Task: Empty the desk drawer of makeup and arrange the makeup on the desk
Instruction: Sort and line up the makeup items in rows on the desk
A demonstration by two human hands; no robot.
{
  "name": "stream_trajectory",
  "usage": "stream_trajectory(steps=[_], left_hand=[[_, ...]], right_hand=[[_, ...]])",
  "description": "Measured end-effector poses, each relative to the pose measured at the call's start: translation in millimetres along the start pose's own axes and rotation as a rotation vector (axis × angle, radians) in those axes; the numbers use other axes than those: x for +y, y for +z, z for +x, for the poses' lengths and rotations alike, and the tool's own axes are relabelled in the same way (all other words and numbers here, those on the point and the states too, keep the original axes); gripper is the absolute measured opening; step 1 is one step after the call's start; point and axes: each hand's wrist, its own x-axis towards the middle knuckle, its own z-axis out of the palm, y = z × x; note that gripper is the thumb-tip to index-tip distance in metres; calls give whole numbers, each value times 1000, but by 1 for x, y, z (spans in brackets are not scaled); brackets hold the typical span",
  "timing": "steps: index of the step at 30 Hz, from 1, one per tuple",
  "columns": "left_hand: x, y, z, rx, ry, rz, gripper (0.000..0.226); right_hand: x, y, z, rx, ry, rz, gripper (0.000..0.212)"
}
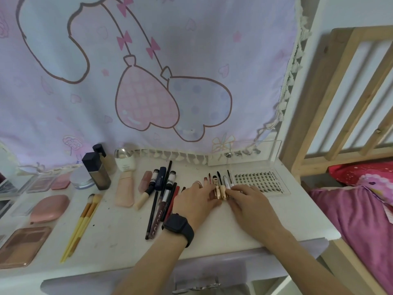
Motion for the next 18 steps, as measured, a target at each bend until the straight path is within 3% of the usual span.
stream_trajectory(steps=[18], left_hand=[[-3,4,14,38,-27,49,45]], right_hand=[[14,1,27,-123,-10,-32,31]])
